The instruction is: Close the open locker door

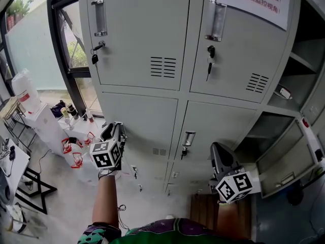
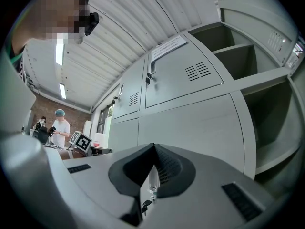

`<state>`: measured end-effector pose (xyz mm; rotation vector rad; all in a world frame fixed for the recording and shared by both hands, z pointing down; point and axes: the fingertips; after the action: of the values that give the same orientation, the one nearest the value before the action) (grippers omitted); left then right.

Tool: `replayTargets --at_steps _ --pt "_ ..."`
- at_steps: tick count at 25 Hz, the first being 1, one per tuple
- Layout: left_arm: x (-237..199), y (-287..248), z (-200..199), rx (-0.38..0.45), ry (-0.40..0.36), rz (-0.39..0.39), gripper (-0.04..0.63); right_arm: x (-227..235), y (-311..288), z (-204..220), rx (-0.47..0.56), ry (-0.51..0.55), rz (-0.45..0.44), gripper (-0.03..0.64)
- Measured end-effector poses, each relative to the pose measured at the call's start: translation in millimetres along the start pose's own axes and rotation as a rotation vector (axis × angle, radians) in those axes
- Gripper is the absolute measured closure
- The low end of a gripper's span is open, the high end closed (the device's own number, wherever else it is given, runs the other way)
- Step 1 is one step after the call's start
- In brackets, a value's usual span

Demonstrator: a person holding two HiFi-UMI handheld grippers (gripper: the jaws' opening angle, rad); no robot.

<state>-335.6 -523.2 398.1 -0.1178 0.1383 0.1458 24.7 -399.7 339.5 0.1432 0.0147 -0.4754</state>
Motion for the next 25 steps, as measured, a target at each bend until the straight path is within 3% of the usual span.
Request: replayTargets --at_steps 18,25 --pt "-6 15 7 -0.020 -0.016 -0.008 0.480 -5 14 -3 0.001 -0.008 0.005 0.609" --pt "-4 39 6 0.003 0.018 0.017 0.480 -20 29 -8 0.006 0.009 0.003 0.610"
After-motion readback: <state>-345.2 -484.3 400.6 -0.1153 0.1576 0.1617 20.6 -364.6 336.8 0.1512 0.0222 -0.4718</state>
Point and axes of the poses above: the fingertips, and each gripper's own axes: y backward along the fingers, x to its right, z out of its underside, and after that the axes turned 5 degrees about y, right-handed
